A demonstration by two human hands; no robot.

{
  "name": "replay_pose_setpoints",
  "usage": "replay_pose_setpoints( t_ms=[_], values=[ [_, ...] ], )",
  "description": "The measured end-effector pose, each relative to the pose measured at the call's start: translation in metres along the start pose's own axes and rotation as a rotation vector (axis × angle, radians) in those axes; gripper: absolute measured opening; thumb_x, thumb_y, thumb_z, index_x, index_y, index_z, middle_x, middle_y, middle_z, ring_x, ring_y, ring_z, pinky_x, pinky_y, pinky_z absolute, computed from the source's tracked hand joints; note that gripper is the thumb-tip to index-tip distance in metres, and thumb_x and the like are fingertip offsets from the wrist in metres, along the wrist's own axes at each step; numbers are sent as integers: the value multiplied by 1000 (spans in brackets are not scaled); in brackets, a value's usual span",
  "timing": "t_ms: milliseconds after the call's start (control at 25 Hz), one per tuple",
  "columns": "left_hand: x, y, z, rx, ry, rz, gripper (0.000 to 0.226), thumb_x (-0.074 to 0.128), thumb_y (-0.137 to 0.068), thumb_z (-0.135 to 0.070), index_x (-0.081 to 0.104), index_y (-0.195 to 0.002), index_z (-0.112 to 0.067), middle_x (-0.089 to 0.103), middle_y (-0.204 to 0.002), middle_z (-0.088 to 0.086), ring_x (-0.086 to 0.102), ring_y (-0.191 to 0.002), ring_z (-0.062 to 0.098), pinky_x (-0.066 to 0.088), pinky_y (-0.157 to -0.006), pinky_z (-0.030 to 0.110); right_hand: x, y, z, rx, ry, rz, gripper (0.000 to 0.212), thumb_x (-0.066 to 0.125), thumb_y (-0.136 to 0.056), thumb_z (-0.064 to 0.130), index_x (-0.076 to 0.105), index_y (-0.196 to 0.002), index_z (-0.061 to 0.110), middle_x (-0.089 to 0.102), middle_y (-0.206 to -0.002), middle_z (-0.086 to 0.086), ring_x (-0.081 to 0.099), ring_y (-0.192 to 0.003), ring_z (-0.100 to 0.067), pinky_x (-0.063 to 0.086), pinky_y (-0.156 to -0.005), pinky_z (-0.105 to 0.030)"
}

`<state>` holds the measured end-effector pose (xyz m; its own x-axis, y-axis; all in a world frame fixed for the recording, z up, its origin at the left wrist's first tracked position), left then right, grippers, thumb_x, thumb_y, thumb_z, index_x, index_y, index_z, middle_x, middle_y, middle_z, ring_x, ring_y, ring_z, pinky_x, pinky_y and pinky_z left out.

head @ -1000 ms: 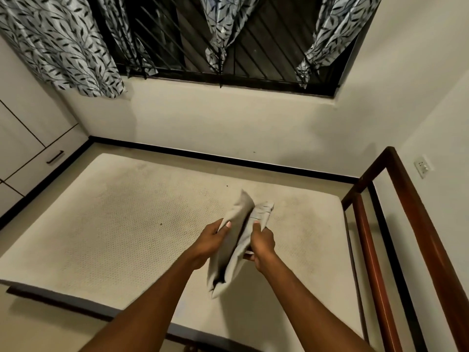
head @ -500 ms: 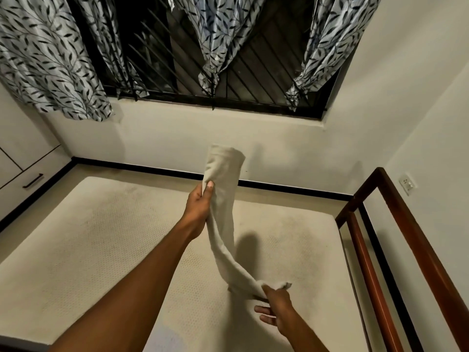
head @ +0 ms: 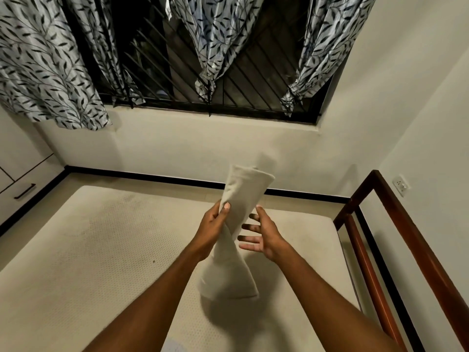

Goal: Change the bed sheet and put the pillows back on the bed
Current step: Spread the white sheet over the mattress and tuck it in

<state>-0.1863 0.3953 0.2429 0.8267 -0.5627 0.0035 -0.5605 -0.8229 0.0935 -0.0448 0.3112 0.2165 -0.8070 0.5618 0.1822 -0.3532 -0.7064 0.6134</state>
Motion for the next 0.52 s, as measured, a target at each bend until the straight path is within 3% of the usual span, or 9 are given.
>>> replay_pose_setpoints(
  t_ms=[80,160,240,320,360,400,440,520],
  values=[
    [13,13,5,-17,-13,100,41,55,-99,-46,66,-137,-32,73,-127,-3,66,-123,20,53,-106,52,10,-3,10,93,-174,37,73,53,-88,80,65,-122,16,70,-121,-24,69,-107,-50,62,-77,-62],
    [17,19,7,-32,-73,165,38,52,-95,-29,73,-128,-28,76,-118,-2,70,-114,19,56,-100,47,7,-9,3,141,-319,17,88,54,-84,84,65,-126,8,70,-120,-28,67,-109,-51,60,-78,-65],
    [15,24,7,-31,-143,222,41,47,-90,-21,77,-119,-24,78,-112,-1,71,-107,15,56,-93,35,21,-12,-14,174,-397,1,87,51,-91,77,59,-133,1,68,-124,-28,65,-114,-49,56,-89,-67],
    [6,24,9,-24,-172,222,42,44,-88,-21,79,-111,-23,77,-109,0,70,-106,18,56,-93,38,16,3,-19,69,-379,-75,96,56,-90,75,52,-139,-7,71,-123,-16,66,-117,-33,53,-98,-58],
    [1,23,12,-26,-171,203,41,42,-91,-19,80,-107,-22,77,-108,1,69,-106,19,55,-94,40,12,4,-22,87,-284,-121,102,59,-84,80,57,-136,-8,75,-120,-9,68,-116,-27,51,-100,-54],
    [-4,22,16,-24,-167,179,41,40,-95,-16,80,-104,-20,77,-106,1,69,-105,19,54,-93,41,7,1,-19,17,-181,-30,99,60,-78,85,67,-128,-1,77,-117,-10,69,-114,-30,52,-101,-56],
    [-9,21,18,-19,-164,156,43,38,-98,-13,80,-102,-19,77,-105,1,68,-103,18,53,-92,41,-2,-10,-16,91,-247,-147,95,59,-74,89,73,-119,7,77,-114,-16,69,-112,-37,53,-99,-59],
    [-12,20,24,-9,-189,142,48,34,-97,-17,81,-104,-19,77,-107,0,67,-106,19,51,-92,41,-16,-14,-8,97,-461,-150,87,59,-78,85,73,-120,10,78,-104,-20,72,-104,-40,58,-89,-55]
  ],
)
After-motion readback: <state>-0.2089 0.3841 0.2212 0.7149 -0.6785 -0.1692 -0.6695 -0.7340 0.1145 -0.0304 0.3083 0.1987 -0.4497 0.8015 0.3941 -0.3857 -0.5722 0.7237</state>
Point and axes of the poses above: each hand's wrist, its own y-axis away from the middle knuckle, its own x-axis out of the palm, z = x × y, the point moved 6 cm from there along -y, towards the middle knuckle
